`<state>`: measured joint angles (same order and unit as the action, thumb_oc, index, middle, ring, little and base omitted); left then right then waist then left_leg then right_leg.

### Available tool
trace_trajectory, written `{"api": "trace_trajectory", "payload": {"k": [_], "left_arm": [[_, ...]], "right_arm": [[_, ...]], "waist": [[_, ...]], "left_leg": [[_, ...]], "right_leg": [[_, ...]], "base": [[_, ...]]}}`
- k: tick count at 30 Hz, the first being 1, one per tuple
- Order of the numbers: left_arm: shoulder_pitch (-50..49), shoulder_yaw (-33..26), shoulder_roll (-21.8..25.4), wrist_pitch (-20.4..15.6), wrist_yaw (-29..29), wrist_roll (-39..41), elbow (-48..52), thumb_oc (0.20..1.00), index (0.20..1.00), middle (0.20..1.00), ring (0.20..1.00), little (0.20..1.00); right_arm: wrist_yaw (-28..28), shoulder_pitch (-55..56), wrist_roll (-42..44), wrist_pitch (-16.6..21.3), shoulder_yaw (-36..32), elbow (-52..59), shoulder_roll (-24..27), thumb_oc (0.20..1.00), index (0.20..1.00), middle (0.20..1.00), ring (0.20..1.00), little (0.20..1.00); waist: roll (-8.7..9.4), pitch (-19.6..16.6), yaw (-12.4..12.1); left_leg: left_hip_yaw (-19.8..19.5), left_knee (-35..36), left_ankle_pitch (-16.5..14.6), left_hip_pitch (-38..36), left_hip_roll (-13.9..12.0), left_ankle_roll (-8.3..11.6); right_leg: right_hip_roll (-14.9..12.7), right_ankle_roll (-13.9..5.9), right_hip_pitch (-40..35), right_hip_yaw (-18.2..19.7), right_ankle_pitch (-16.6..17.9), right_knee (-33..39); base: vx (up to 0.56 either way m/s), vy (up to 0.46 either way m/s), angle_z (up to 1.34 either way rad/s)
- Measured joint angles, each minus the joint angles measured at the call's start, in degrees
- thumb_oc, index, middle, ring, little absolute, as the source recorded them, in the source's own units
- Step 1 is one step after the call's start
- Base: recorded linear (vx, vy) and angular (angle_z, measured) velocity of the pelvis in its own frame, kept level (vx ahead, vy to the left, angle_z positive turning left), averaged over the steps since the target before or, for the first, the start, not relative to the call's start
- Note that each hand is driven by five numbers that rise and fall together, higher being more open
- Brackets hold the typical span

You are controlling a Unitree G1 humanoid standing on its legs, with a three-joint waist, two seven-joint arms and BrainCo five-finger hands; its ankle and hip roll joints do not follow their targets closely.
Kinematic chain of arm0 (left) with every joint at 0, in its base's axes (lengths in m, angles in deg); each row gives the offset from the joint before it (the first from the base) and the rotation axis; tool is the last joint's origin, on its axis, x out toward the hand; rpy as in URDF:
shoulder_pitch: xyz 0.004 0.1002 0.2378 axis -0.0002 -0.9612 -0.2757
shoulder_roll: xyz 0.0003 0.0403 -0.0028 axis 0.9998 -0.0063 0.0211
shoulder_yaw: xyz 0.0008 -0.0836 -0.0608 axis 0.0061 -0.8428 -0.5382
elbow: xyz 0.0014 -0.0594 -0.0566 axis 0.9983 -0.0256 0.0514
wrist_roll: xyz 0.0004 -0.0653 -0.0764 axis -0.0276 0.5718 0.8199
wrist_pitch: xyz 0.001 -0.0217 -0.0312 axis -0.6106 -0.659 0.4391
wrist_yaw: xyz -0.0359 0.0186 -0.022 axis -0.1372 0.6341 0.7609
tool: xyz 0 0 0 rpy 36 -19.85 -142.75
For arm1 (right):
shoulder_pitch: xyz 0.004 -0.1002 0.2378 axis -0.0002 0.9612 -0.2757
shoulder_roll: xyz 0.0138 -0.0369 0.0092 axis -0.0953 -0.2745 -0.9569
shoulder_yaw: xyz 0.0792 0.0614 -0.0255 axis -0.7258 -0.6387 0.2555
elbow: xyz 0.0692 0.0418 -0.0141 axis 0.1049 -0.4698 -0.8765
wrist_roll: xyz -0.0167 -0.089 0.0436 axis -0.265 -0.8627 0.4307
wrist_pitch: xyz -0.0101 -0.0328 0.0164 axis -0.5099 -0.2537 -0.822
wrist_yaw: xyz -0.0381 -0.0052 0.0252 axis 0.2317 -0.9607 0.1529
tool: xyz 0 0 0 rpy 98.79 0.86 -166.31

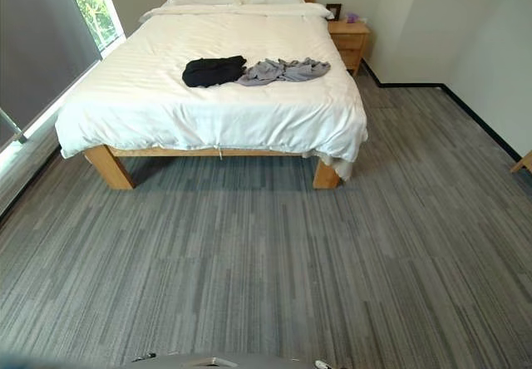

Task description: Pick up bed clothes into laundry basket.

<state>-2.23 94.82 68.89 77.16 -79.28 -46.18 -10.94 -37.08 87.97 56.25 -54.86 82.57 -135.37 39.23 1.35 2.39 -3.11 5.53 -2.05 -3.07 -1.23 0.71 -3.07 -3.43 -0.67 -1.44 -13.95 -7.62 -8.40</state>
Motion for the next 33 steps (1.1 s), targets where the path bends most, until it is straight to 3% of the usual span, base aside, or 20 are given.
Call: {"api": "trace_trajectory", "payload": {"k": [8,10,12,14,16,19,25,33], "left_arm": [[3.14,2.51,0.58,-0.08,2.02,1.64,1.94,1.0,1.0,1.0,1.0,1.0],[3.74,4.45,1.65,0.31,2.58,1.74,9.62,1.0,1.0,1.0,1.0,1.0],[5.62,3.96,1.78,-0.16,2.91,2.07,13.02,1.0,1.0,1.0,1.0,1.0],[1.8,4.08,4.01,1.09,3.44,5.37,33.89,1.0,1.0,1.0,1.0,1.0],[-2.88,3.97,7.06,0.14,3.26,6.62,53.2,1.0,1.0,1.0,1.0,1.0],[-4.93,3.11,10.94,-0.47,2.29,6.62,64.9,1.0,1.0,1.0,1.0,1.0],[-5.59,1.78,9.44,0.24,2.46,6.54,61.88,1.0,1.0,1.0,1.0,1.0],[-4.82,1.73,4.79,0.06,5.27,11.06,59.13,1.0,1.0,1.0,1.0,1.0]], "right_arm": [[0.04,-2.47,3.41,0.18,-2.24,3.31,0.2,1.0,1.0,1.0,1.0,1.0],[0.31,-2.53,4.67,-0.22,-2.22,14.73,2.92,1.0,1.0,1.0,1.0,1.0],[0.84,-3.51,4.99,0.12,-2.21,18.52,4.34,1.0,1.0,1.0,1.0,1.0],[1.3,-1.16,4.28,-0.66,-2.18,33.71,7.21,1.0,1.0,1.0,1.0,1.0],[1.86,2.19,3.83,-0.19,-3.29,48.49,10.17,1.0,1.0,1.0,1.0,1.0],[2.43,4.52,1.97,0.46,-8.49,58.52,11.69,1.0,1.0,1.0,1.0,1.0],[2.45,5.56,-0.48,0.43,-7.2,58.39,11.24,1.0,1.0,1.0,1.0,1.0],[6.24,4.58,-2.31,3.54,-6.66,55.56,5.69,1.0,1.0,1.0,1.0,1.0]], "waist": [[0.47,0.54,0.77],[-0.07,1.32,1.55],[-0.5,1.41,1.73],[-0.95,1.74,1.74],[-1.58,2.19,1.67],[-2.56,2.17,1.55],[-3.44,2.19,1.44],[-2.18,4.12,1.62]], "left_leg": [[0.4,-0.04,0.0,-0.3,-0.04,0.01],[1.8,0.07,0.01,-0.62,-0.16,0.0],[1.85,0.11,0.01,-0.94,-0.12,0.0],[1.83,0.87,0.27,-1.17,0.03,-0.34],[1.77,2.74,1.33,-2.18,0.25,-0.39],[1.72,3.98,1.45,-3.44,0.51,-0.33],[1.67,4.92,1.72,-3.79,0.64,-0.01],[1.77,4.98,1.73,-2.9,0.78,-0.01]], "right_leg": [[0.13,-0.11,-0.05,0.67,0.25,0.65],[0.26,-0.27,0.04,1.97,0.94,1.0],[0.3,-0.39,-0.97,1.96,1.55,2.06],[0.34,-0.64,-1.05,2.0,1.94,2.61],[0.41,-0.83,-2.01,1.83,3.02,3.9],[0.39,-1.1,-3.2,1.81,3.25,5.39],[0.53,-1.37,-3.98,1.71,3.89,7.65],[0.55,-1.55,-3.68,1.75,4.6,8.64]], "base": [[0.0,0.006,-0.03],[-0.01,0.034,-0.27],[-0.01,0.013,-0.09],[0.0,0.0,0.0],[0.0,0.0,0.0],[0.0,0.0,0.0],[0.0,0.0,0.0],[0.0,0.014,0.0]]}}
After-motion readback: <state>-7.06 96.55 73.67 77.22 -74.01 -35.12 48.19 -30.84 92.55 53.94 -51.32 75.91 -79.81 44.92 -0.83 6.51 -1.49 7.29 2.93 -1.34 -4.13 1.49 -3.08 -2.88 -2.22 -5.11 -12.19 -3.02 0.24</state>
